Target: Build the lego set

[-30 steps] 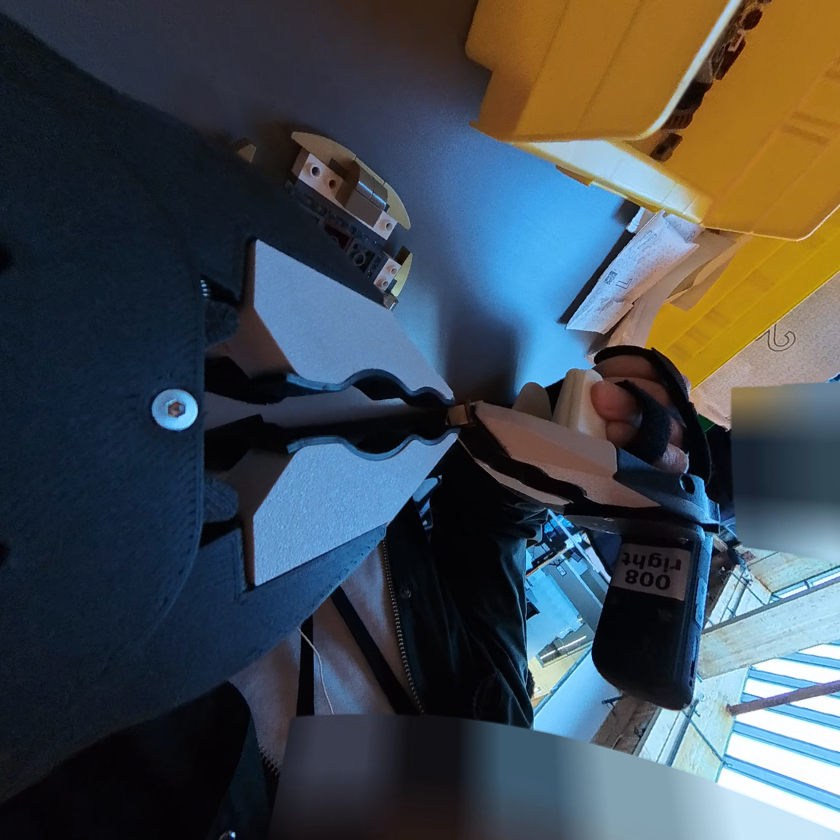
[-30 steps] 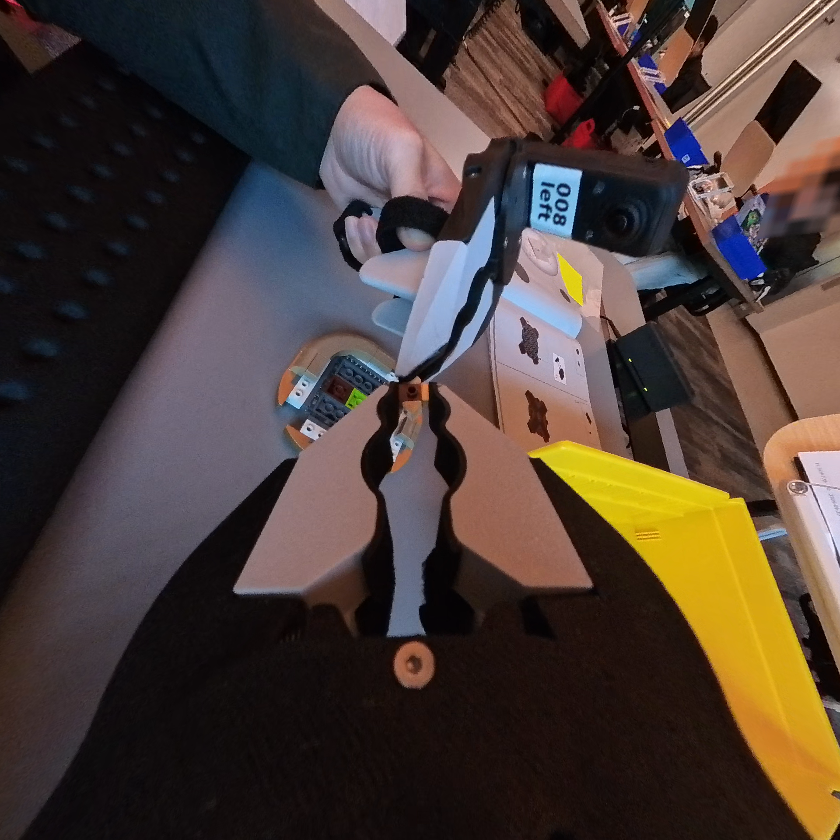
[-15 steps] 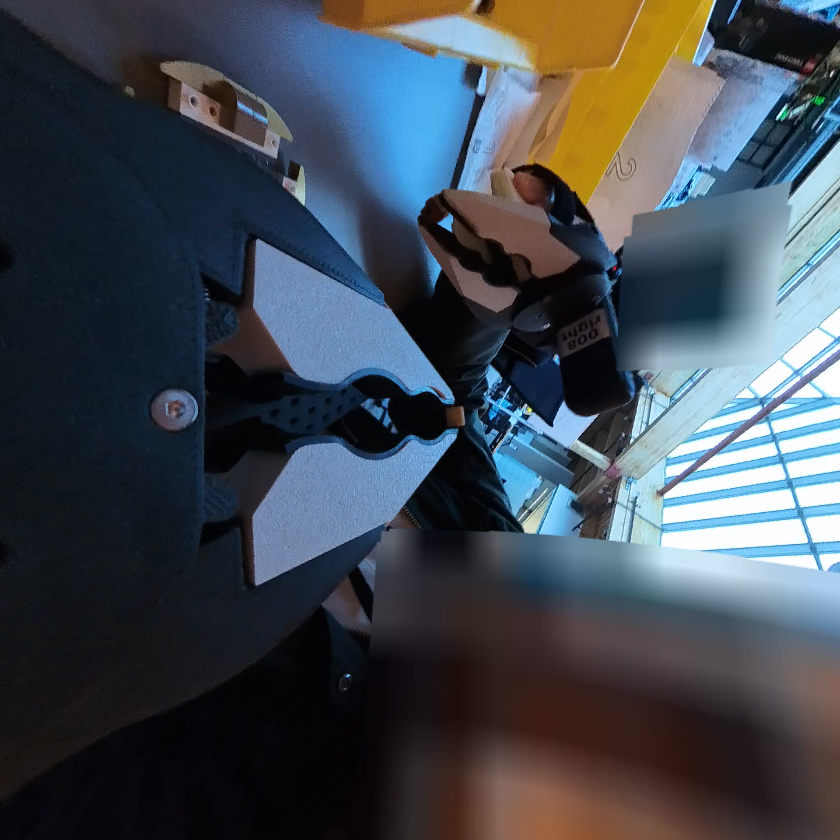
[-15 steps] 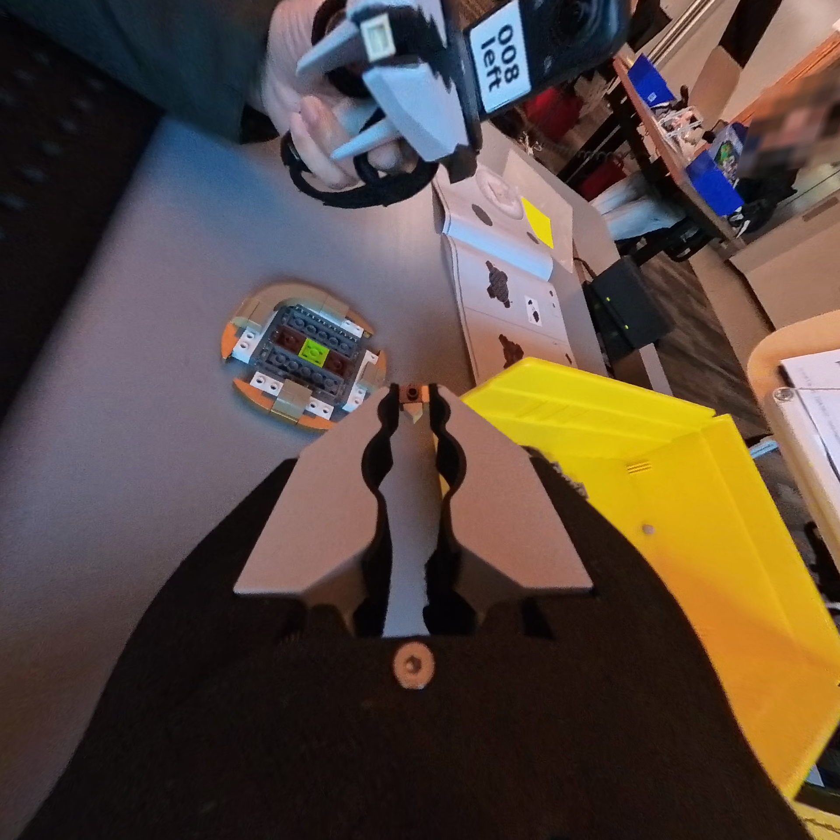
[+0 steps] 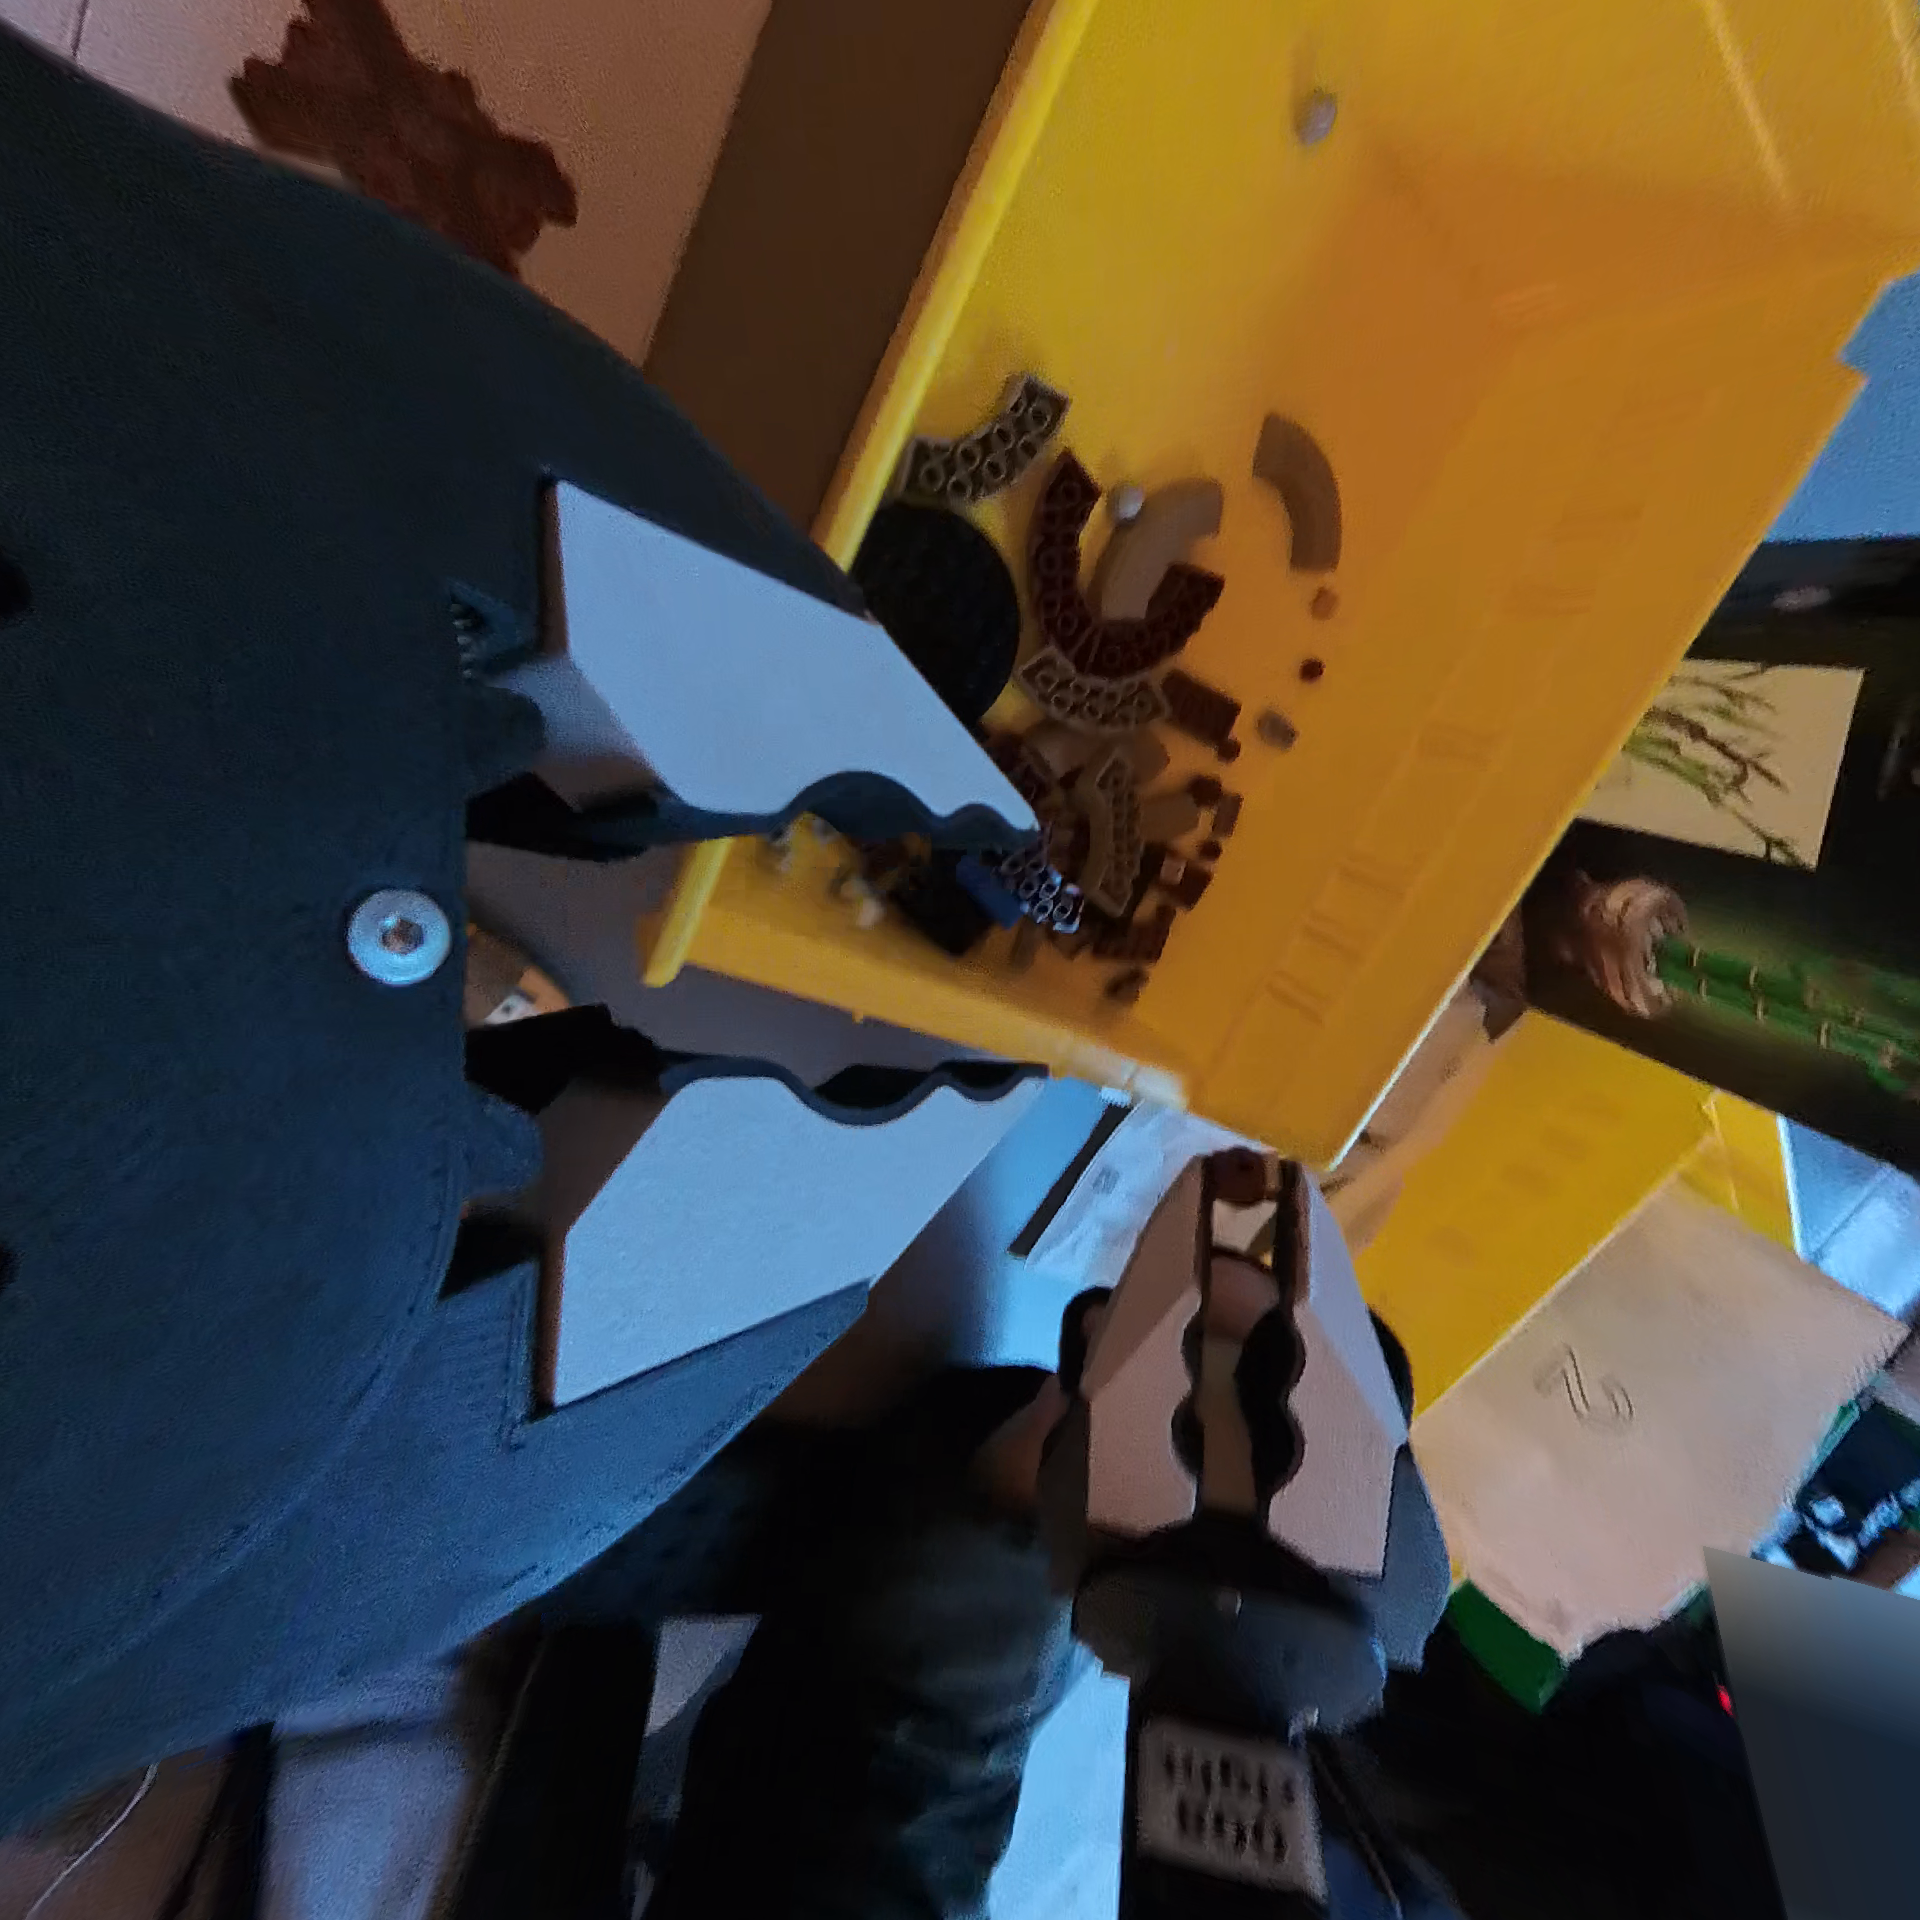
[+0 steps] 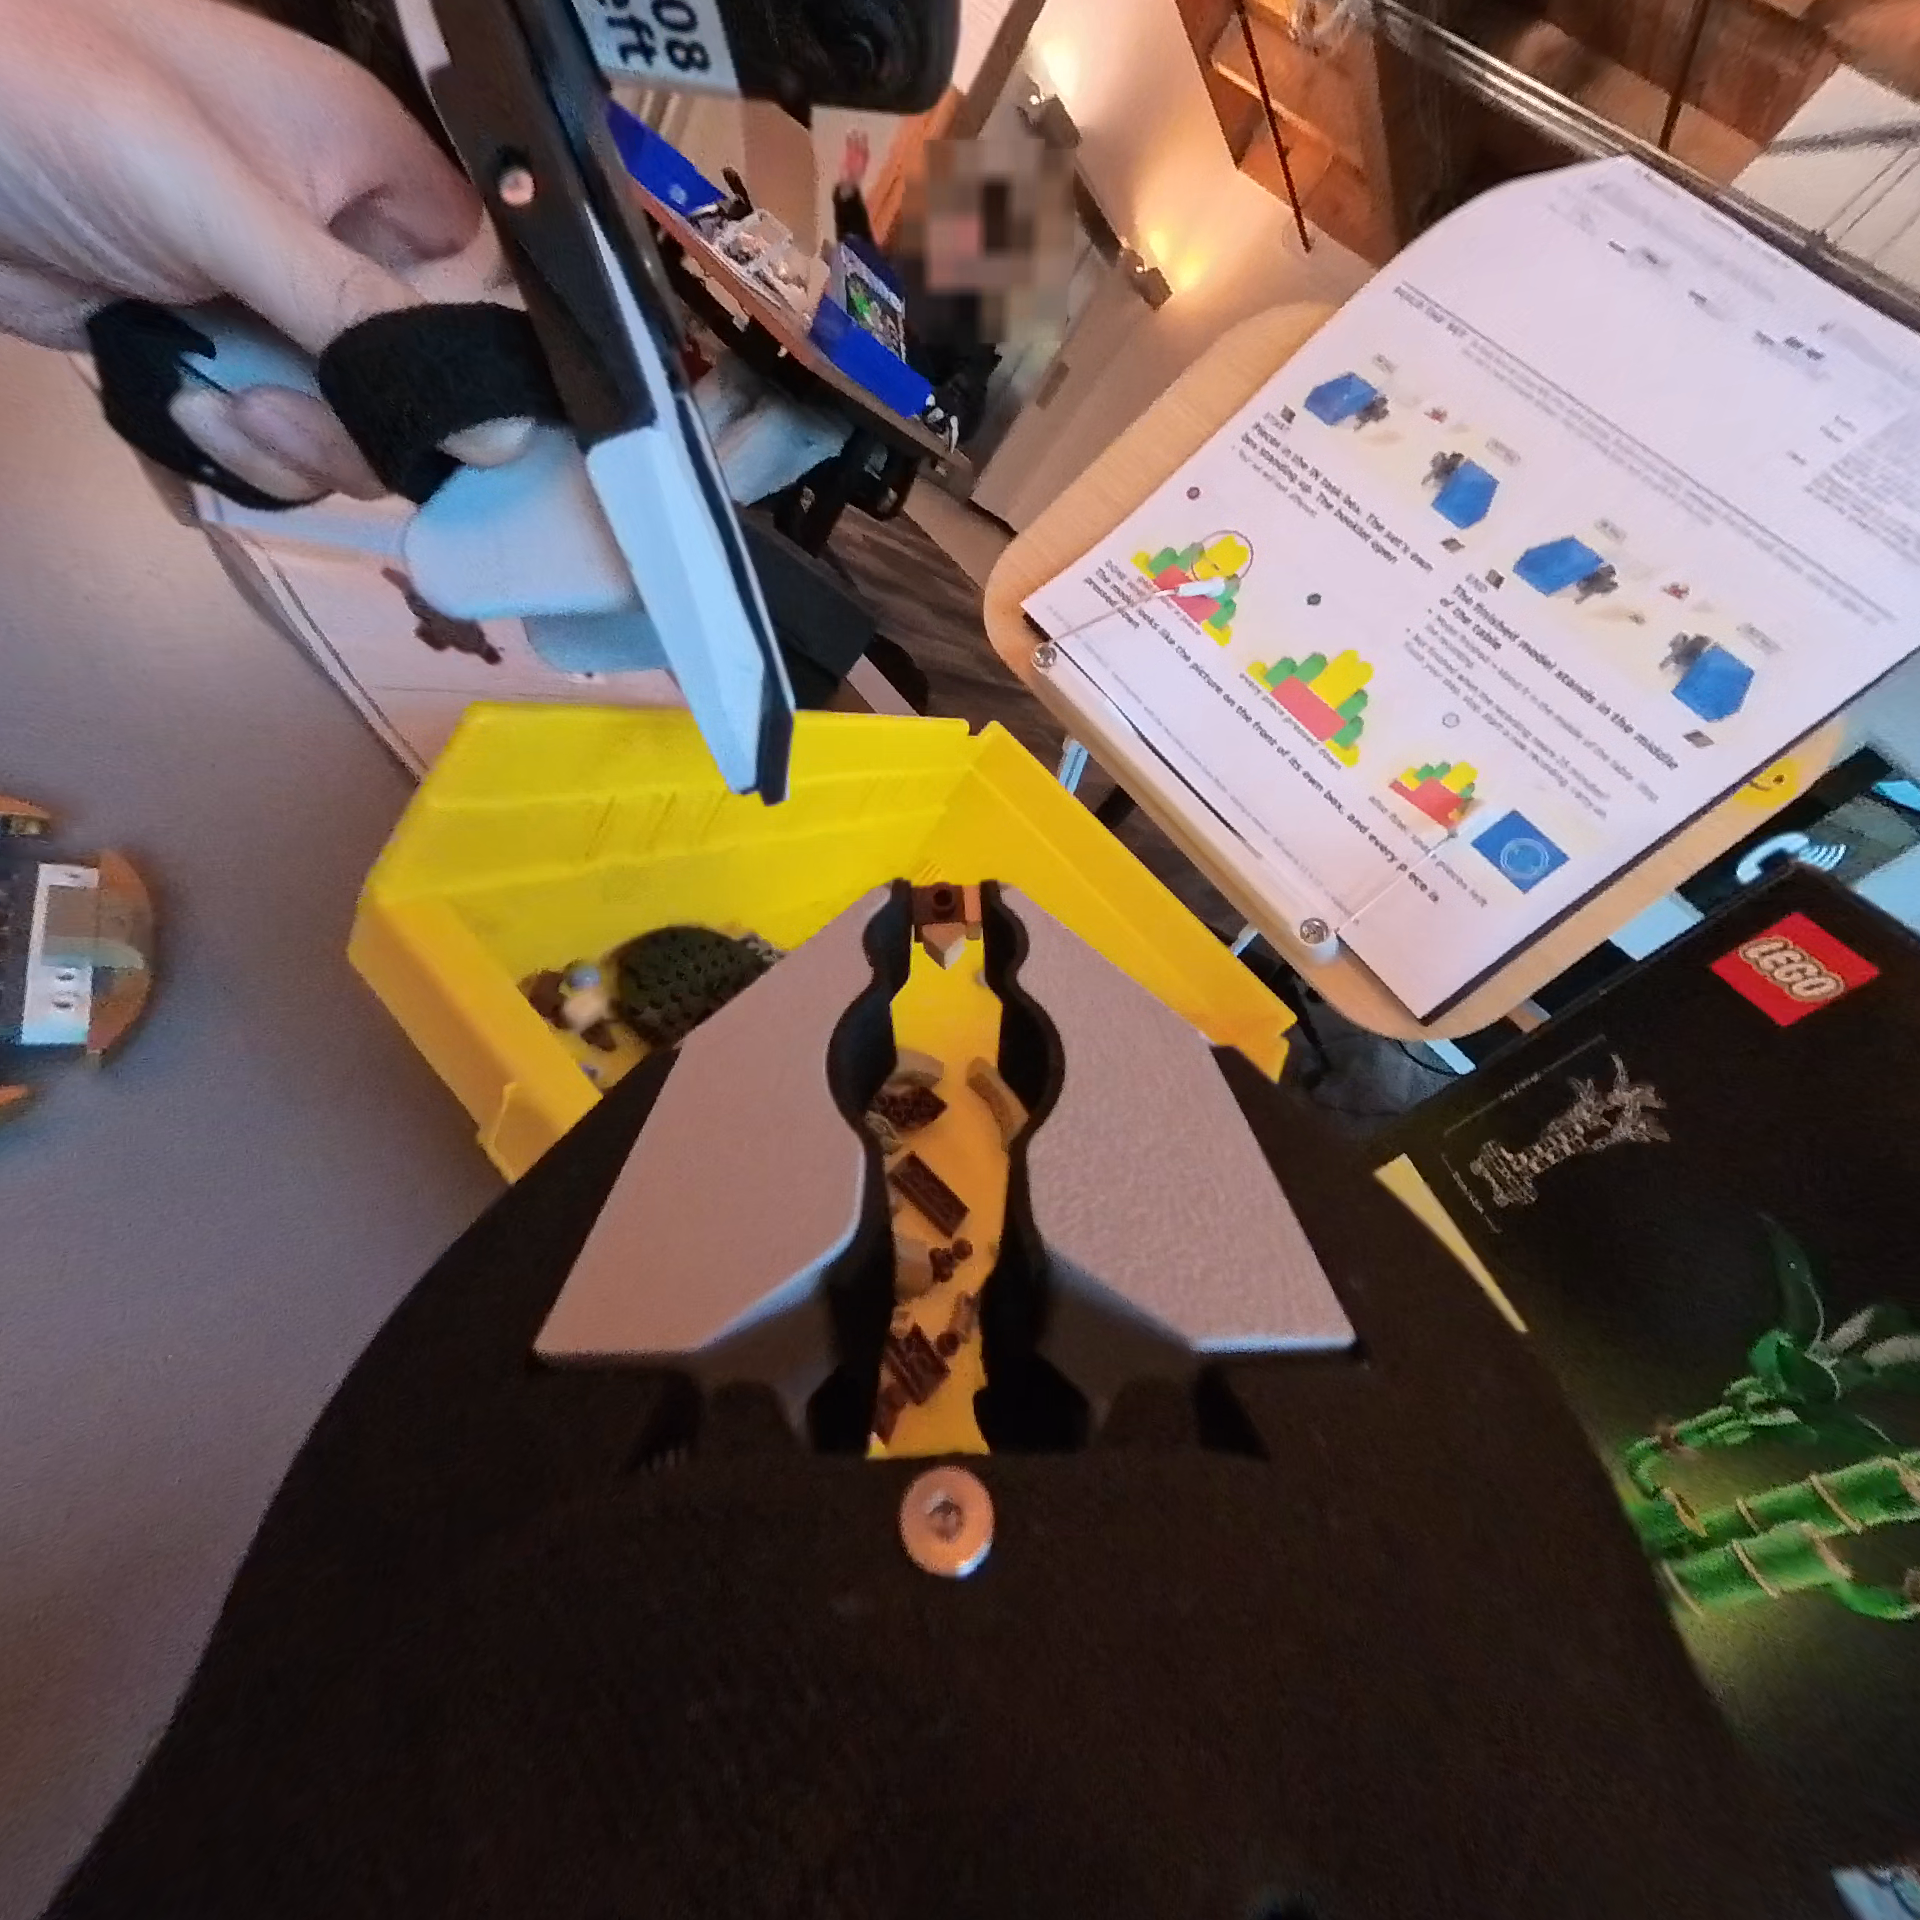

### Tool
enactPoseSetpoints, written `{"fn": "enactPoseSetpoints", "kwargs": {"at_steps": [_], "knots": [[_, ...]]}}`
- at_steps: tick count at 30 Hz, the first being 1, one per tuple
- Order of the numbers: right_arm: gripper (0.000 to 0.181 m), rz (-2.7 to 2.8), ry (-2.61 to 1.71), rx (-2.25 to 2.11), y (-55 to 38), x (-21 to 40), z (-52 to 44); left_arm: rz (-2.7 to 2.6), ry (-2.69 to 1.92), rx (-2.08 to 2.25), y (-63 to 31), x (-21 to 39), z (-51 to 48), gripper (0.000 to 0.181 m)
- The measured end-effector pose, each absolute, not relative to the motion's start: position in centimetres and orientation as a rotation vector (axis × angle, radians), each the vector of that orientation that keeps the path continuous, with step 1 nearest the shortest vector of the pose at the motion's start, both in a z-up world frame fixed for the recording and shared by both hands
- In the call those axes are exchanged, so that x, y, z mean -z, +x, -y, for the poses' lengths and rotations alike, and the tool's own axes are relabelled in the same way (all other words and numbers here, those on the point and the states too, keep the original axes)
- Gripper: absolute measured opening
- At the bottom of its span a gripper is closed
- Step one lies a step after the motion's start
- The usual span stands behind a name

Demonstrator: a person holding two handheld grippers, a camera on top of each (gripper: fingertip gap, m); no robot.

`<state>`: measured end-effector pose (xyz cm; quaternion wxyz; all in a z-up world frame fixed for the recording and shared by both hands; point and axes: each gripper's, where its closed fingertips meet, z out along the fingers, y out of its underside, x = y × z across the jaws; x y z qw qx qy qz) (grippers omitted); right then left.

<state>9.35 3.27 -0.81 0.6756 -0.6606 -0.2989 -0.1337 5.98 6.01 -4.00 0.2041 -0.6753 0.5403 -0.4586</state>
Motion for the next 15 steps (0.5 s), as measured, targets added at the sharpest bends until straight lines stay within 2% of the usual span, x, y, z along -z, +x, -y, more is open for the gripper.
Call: {"fn": "enactPoseSetpoints", "kwargs": {"at_steps": [2,9,12,15], "knots": [[0.011,0.663,-1.512,0.311,9.9,1.3,-3.5,-1.503,-1.869,1.260,6.9,4.0,-6.3,0.047],[0.011,0.813,-1.359,0.237,6.2,0.6,-2.1,-1.414,-1.756,1.667,5.9,0.8,-3.9,0.045],[0.011,0.844,-1.337,0.215,5.0,0.5,-1.7,-1.444,-1.698,1.849,5.8,-0.3,-1.9,0.038],[0.011,0.852,-1.325,0.218,4.7,0.4,-1.5,-1.522,-1.724,1.825,5.8,0.7,-0.9,0.030]]}}
